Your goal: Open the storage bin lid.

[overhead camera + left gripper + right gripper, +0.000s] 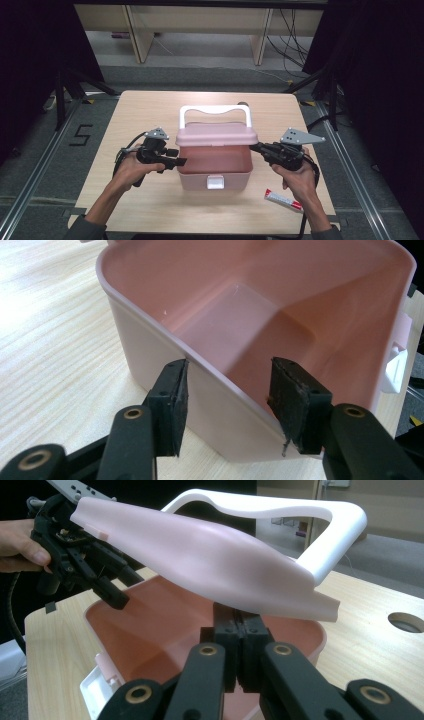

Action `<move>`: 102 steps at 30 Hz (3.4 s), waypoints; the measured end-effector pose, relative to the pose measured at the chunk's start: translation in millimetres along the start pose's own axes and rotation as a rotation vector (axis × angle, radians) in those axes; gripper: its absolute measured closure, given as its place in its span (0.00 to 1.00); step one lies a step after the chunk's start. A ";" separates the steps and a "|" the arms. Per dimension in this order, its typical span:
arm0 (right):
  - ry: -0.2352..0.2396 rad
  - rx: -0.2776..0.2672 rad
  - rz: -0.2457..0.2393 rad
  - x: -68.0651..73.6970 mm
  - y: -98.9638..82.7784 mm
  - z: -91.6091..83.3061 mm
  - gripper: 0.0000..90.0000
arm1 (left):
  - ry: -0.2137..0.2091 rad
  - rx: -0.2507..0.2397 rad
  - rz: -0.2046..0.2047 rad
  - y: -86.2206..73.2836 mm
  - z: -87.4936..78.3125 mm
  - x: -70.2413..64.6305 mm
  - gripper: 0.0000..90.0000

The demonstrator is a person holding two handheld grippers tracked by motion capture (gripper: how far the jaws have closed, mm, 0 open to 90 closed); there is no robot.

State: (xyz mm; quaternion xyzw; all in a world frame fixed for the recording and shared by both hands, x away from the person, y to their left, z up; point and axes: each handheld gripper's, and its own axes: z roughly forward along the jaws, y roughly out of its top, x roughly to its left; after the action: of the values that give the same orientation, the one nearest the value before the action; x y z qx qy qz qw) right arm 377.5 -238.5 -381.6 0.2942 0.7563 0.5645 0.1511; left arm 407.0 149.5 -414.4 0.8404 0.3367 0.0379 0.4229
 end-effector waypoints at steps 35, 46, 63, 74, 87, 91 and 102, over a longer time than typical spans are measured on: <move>-0.008 0.014 0.057 -50.5 18.8 37.4 1.00 | 0.007 -0.022 -0.015 -2.7 -0.6 -0.9 0.59; -0.019 0.015 0.059 -65.9 16.9 48.1 1.00 | 0.003 -0.021 -0.017 -2.7 -0.8 -1.0 0.59; -0.010 0.028 0.112 -77.8 14.3 61.5 1.00 | 0.007 -0.037 -0.038 -4.3 -0.5 -1.4 0.60; -0.019 0.024 0.138 -89.3 9.2 71.5 1.00 | 0.007 -0.046 -0.044 -5.2 -0.2 -1.4 0.61; -0.026 0.026 0.193 -98.8 3.8 81.6 1.00 | 0.007 -0.055 -0.051 -5.9 0.6 -2.0 0.61; -0.036 0.026 0.190 -101.9 1.0 85.3 1.00 | 0.008 -0.059 -0.054 -5.9 1.0 -2.5 0.61; -0.044 0.054 0.194 -103.7 -7.0 91.8 1.00 | 0.015 -0.068 -0.060 -6.6 1.1 -2.7 0.61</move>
State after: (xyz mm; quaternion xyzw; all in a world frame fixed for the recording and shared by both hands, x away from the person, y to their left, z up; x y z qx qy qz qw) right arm 508.1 -233.4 -428.0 0.3823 0.7357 0.5492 0.1045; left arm 401.7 149.9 -419.4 0.8148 0.3635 0.0428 0.4496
